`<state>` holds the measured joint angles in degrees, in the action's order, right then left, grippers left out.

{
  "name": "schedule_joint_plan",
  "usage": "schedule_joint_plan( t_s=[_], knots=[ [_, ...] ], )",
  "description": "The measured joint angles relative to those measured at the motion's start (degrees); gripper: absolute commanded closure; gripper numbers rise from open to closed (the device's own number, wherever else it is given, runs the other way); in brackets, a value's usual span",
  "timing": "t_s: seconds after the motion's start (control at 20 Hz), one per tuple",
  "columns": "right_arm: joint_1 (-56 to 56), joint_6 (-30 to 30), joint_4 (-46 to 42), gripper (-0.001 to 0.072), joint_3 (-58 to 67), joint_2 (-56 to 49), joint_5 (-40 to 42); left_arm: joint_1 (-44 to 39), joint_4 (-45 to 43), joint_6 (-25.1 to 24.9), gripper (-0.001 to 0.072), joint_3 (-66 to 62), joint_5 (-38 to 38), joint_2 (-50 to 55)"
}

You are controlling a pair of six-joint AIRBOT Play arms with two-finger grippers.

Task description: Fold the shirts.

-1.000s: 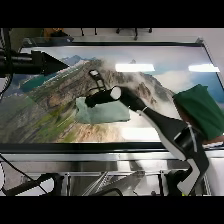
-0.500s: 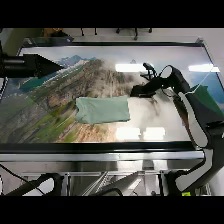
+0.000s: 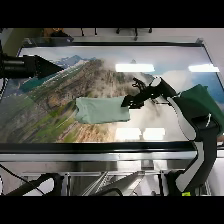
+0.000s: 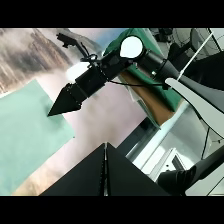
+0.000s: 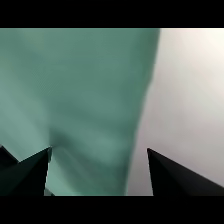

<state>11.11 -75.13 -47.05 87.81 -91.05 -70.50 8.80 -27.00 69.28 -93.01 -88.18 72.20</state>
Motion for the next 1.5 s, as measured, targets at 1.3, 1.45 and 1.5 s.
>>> schedule_joint_plan(
  t_s=[1.3,1.45,1.5],
  knots=[
    [-52.4,-21.8,-0.6,0.0695,25.9,17.6,-19.3,0.0,0.0,-0.9,0.0694,0.0,-3.4,0.0],
    [-55.7,-25.6,-9.4,0.0694,26.0,19.4,-26.7,0.0,0.1,-1.0,0.0694,0.0,-3.4,0.0],
    [-56.5,-26.3,-12.1,0.0695,25.9,20.2,-28.7,0.0,0.1,-1.3,0.0694,0.0,-3.3,0.0]
  ],
)
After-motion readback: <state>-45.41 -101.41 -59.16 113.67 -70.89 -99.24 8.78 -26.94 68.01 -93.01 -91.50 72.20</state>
